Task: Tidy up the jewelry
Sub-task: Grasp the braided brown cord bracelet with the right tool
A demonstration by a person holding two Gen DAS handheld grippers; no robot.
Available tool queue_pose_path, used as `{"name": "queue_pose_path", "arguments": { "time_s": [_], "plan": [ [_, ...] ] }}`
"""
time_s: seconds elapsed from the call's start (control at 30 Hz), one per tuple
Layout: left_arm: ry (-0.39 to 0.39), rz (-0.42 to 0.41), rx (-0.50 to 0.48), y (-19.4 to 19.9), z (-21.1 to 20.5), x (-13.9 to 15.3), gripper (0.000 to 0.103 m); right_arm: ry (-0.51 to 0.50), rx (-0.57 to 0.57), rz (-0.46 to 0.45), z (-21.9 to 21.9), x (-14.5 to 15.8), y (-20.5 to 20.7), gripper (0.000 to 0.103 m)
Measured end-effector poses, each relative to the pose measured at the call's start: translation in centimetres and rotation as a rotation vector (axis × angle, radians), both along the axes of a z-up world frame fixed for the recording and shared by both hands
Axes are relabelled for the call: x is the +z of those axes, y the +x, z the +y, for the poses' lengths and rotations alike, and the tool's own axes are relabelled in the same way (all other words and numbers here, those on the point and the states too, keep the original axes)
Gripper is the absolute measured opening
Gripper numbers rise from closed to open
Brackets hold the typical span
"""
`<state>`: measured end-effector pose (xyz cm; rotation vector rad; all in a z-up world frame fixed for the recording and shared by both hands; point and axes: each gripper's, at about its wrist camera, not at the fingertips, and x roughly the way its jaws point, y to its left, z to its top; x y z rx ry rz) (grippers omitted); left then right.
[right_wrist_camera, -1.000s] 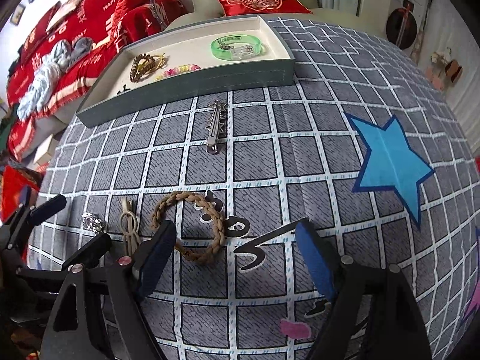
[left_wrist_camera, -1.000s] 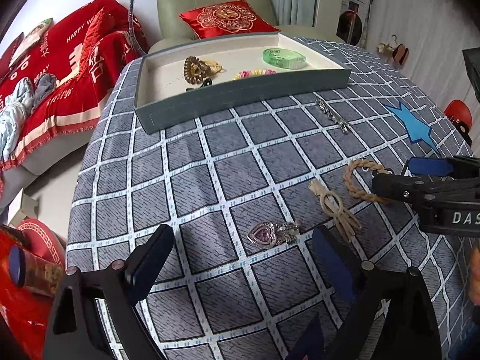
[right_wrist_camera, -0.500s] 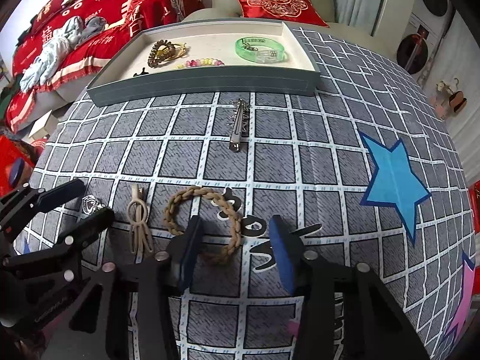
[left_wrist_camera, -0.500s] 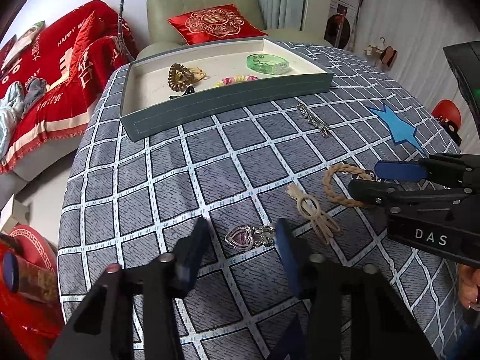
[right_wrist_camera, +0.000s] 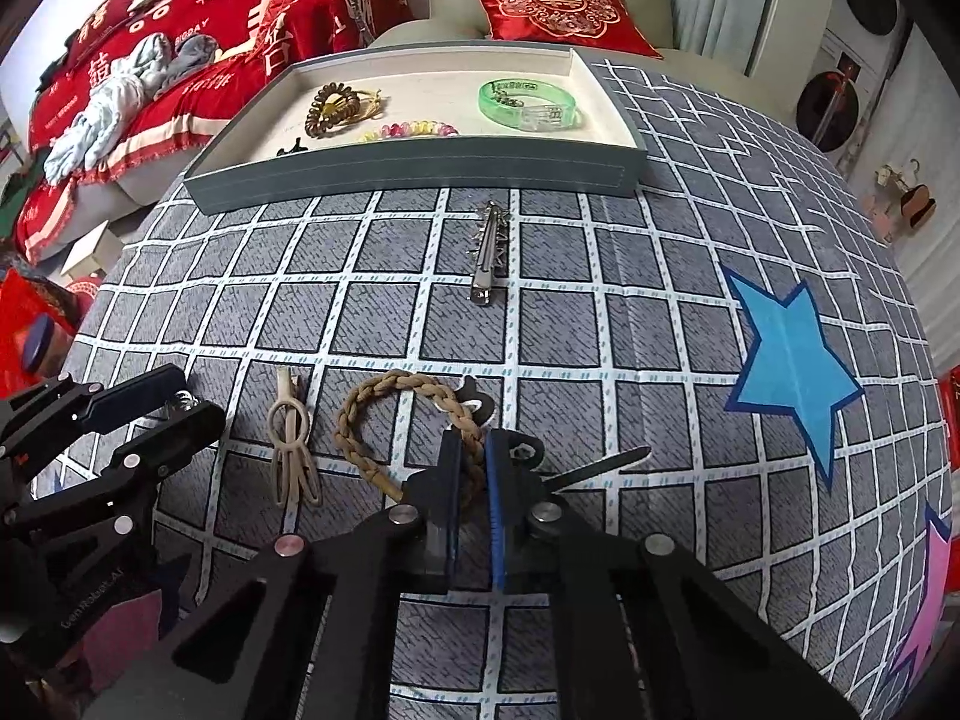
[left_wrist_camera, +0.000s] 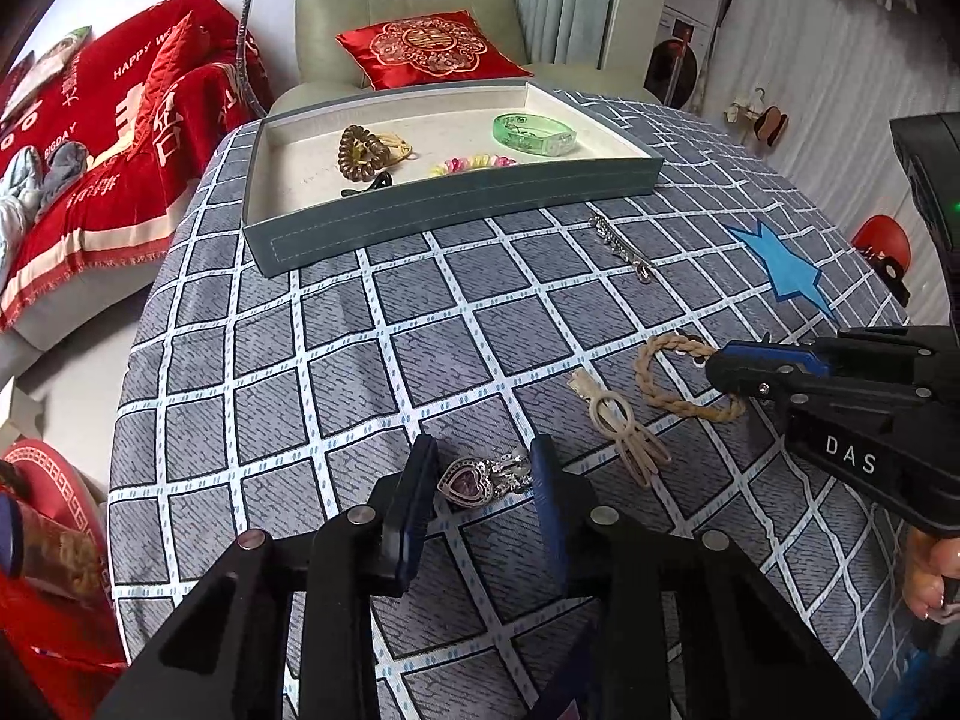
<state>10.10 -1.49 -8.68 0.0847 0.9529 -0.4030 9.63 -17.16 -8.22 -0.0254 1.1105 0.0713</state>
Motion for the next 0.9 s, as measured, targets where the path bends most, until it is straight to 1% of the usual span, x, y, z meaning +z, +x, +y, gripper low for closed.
{"name": "queue_pose_path", "arguments": {
  "time_s": [0.33, 0.47, 0.53, 0.6, 0.63, 0.73, 0.9],
  "plan": [
    [-0.013, -0.011, 0.001, -0.1, 0.3, 0.7, 0.047, 0.048, -0.017, -0.02, -1.5, 1.0, -0.3, 0.008],
    [-0.018, -0.009, 0.008, -0.1, 0.5, 0.7, 0.047, 0.135, -0.015, 0.005, -2.1, 0.7, 0.0, 0.009],
    [-0.019, -0.01, 0.01, -0.1, 0.6, 0.8, 0.047, 0.125, -0.007, 0.012, -2.0, 0.6, 0.1, 0.012],
    [-0.019, -0.01, 0.011, -0.1, 0.7, 0.8, 0.047, 0.102, 0.002, 0.011, -1.7, 0.5, 0.1, 0.028],
    [-0.02, -0.01, 0.012, -0.1, 0.7, 0.8, 0.047, 0.088, 0.006, 0.012, -1.6, 0.4, 0.2, 0.03],
    [-0.022, -0.01, 0.014, -0.2, 0.9, 0.9, 0.047, 0.065, 0.025, 0.018, -1.2, 0.0, 0.6, 0.032],
    [-0.026, -0.011, 0.024, -0.2, 1.3, 0.9, 0.047, -0.005, 0.101, 0.017, 0.3, -0.2, 1.0, 0.032]
  ]
}}
